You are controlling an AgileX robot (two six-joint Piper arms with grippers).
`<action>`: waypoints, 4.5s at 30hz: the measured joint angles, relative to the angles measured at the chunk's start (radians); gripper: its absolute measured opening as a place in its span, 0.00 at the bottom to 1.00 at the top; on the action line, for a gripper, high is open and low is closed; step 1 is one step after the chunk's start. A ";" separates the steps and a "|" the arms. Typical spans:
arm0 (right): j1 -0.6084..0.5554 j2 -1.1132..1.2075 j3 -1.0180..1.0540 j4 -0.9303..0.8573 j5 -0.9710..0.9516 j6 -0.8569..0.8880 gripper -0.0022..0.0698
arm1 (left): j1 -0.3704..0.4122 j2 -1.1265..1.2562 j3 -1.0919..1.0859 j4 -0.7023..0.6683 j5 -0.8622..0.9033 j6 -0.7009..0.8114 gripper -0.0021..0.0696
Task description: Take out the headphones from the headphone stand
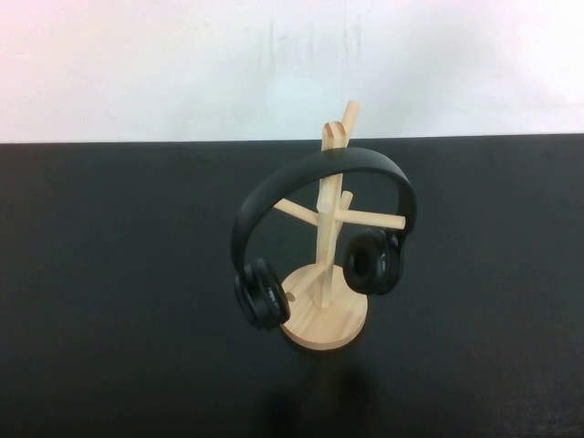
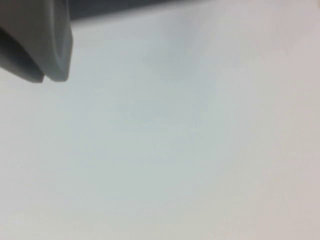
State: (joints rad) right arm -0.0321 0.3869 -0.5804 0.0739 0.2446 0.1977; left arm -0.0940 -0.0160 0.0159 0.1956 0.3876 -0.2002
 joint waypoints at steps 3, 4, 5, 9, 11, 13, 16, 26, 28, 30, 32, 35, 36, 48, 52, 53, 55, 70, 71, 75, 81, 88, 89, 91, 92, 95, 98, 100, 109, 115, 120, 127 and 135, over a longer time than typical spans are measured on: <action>0.000 0.066 -0.003 0.057 0.116 -0.017 0.02 | 0.000 0.000 0.000 0.000 0.000 0.000 0.03; 0.000 0.092 -0.003 0.078 0.165 -0.041 0.02 | 0.000 0.000 0.000 0.000 0.000 0.000 0.03; 0.000 0.119 -0.003 0.104 0.214 -0.078 0.02 | 0.000 0.000 0.000 0.000 0.000 0.000 0.03; 0.000 0.208 -0.003 0.342 0.348 -0.336 0.02 | 0.000 0.000 0.000 0.000 0.000 0.000 0.03; 0.000 0.254 -0.003 0.532 0.406 -0.530 0.02 | 0.000 0.000 0.000 0.000 0.000 0.000 0.03; 0.000 0.295 -0.003 0.702 0.454 -0.733 0.02 | 0.000 0.000 0.000 0.000 0.000 0.000 0.03; 0.000 0.349 -0.003 0.904 0.491 -0.992 0.02 | 0.000 0.000 0.000 0.000 0.000 0.000 0.03; 0.000 0.419 -0.021 1.025 0.473 -1.336 0.02 | 0.000 0.000 0.000 0.000 0.000 0.000 0.03; 0.015 0.429 -0.046 1.003 0.457 -1.358 0.02 | 0.000 0.000 0.000 0.000 0.000 0.000 0.03; 0.060 0.449 -0.080 0.944 0.431 -1.365 0.02 | 0.000 0.000 0.000 0.000 0.000 0.000 0.03; 0.124 0.479 -0.116 0.864 0.415 -1.347 0.02 | 0.000 0.000 0.000 0.000 0.000 0.000 0.03; 0.243 0.528 -0.149 0.708 0.356 -1.253 0.02 | 0.000 0.000 0.000 0.000 0.000 0.000 0.03; 0.287 0.541 -0.154 0.656 0.312 -1.202 0.02 | 0.000 0.000 0.000 0.000 0.000 0.000 0.03; 0.710 0.659 -0.158 0.417 -0.106 -1.017 0.04 | 0.000 0.000 0.000 0.000 0.000 0.000 0.03; 0.740 0.731 -0.158 0.444 -0.220 -1.011 0.18 | 0.000 0.000 0.000 0.000 0.000 0.000 0.03; 0.742 0.750 -0.158 0.471 -0.257 -1.011 0.24 | 0.000 0.000 0.000 0.000 0.000 0.000 0.03; 0.742 0.781 -0.160 0.527 -0.327 -1.009 0.37 | 0.000 0.000 0.000 0.000 0.000 0.000 0.03; 0.742 0.897 -0.162 0.605 -0.454 -1.084 0.74 | 0.000 0.000 0.000 0.000 0.000 0.000 0.03; 0.742 0.912 -0.162 0.606 -0.467 -1.087 0.74 | 0.000 0.000 0.000 0.000 0.000 0.000 0.03; 0.742 0.973 -0.162 0.606 -0.529 -1.103 0.73 | 0.000 0.000 0.000 0.000 0.000 0.000 0.03; 0.776 0.980 -0.193 0.633 -0.544 -1.116 0.22 | 0.000 0.000 0.000 0.000 0.000 0.000 0.03; 0.876 0.831 -0.233 0.703 -0.523 -1.244 0.11 | 0.000 0.000 0.000 0.000 0.000 0.000 0.03; 0.891 0.796 -0.241 0.726 -0.523 -1.265 0.11 | 0.000 0.000 0.000 0.000 0.000 0.000 0.03; 0.909 0.722 -0.260 0.765 -0.526 -1.298 0.11 | 0.000 0.000 0.000 0.000 0.000 0.000 0.03; 0.914 0.688 -0.271 0.795 -0.528 -1.309 0.11 | 0.000 0.000 0.000 0.000 0.000 0.000 0.03; 0.914 0.605 -0.354 1.046 -0.582 -1.374 0.11 | 0.000 0.000 0.000 0.000 0.000 0.000 0.03; 0.914 0.548 -0.324 1.104 -0.711 -1.534 0.11 | 0.000 0.000 0.000 0.000 0.000 0.000 0.03; 0.914 0.534 -0.347 1.270 -0.844 -1.715 0.11 | 0.000 0.000 0.000 0.000 0.000 0.000 0.03; 0.899 0.638 -0.406 1.676 -1.457 -2.403 0.11 | 0.000 0.000 0.000 0.000 0.000 0.000 0.03; 0.769 0.672 -0.299 1.676 -1.394 -2.409 0.11 | 0.000 0.000 0.000 0.000 0.000 0.000 0.03; 0.574 0.674 -0.159 1.676 -1.156 -2.357 0.11 | 0.000 0.000 0.000 0.000 0.000 0.000 0.03; 0.287 0.732 0.021 1.676 -0.698 -2.070 0.11 | 0.000 0.000 0.000 0.000 0.000 0.000 0.03; 0.196 1.012 0.065 1.671 -0.452 -1.924 0.11 | 0.000 0.000 0.000 0.000 0.000 0.000 0.03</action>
State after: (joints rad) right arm 0.1640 1.3993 -0.5157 1.7446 -0.2073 -1.7260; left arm -0.0940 -0.0160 0.0159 0.1956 0.3876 -0.2002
